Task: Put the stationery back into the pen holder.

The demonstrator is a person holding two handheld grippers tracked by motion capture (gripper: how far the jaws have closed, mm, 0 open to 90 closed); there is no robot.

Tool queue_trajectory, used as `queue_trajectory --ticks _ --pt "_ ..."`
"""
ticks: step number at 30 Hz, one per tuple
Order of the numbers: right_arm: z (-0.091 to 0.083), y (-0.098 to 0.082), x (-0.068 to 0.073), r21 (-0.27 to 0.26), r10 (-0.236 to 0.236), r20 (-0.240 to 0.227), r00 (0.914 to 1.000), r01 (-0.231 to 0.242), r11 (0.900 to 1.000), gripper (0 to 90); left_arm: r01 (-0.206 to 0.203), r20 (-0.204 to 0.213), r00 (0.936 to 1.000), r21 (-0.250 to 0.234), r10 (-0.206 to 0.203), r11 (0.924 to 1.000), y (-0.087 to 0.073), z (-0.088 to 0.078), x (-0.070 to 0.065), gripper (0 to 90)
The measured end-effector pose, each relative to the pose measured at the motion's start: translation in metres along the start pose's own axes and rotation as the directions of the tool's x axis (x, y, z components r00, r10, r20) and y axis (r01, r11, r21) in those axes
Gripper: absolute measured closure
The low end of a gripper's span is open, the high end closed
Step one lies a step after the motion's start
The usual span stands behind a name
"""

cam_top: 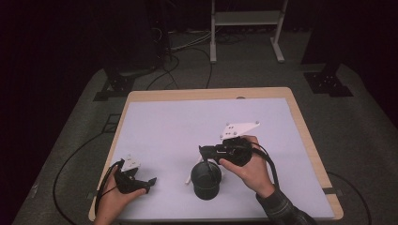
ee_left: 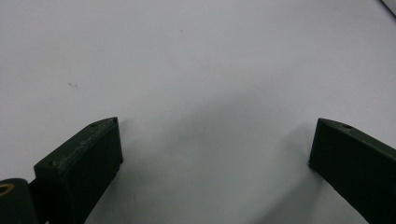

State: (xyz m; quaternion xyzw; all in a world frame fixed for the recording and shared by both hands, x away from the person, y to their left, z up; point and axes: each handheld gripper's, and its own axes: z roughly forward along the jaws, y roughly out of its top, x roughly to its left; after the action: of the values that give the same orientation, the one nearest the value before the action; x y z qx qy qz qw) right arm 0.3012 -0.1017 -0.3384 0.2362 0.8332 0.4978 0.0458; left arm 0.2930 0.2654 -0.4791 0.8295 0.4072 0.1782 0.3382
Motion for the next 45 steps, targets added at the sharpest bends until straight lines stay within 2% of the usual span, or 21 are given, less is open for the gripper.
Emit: queue_trajectory --ticks 9,22,33,45 --pt "0.007 -0.007 -0.003 0.047 0.011 -0.015 0.9998 -0.010 0.999 79.5 -0.001 0.000 1.0000 0.001 0.001 1.0000 0.000 0.000 0.000 1.4" --pt "0.026 -0.016 -0.004 0.122 0.023 -0.038 0.9990 -0.018 0.992 79.5 0.003 0.001 1.0000 -0.001 -0.003 1.0000 0.000 0.000 0.000 1.4" --pt "0.037 -0.021 -0.005 0.150 0.035 -0.051 0.9981 -0.028 0.988 79.4 0.003 0.001 1.0000 0.000 -0.003 1.0000 0.000 0.000 0.000 1.4" --pt "0.045 -0.023 -0.002 0.168 0.016 -0.047 0.9988 -0.007 0.986 79.3 0.000 0.001 1.0000 0.001 0.000 1.0000 0.000 0.000 0.000 1.5"
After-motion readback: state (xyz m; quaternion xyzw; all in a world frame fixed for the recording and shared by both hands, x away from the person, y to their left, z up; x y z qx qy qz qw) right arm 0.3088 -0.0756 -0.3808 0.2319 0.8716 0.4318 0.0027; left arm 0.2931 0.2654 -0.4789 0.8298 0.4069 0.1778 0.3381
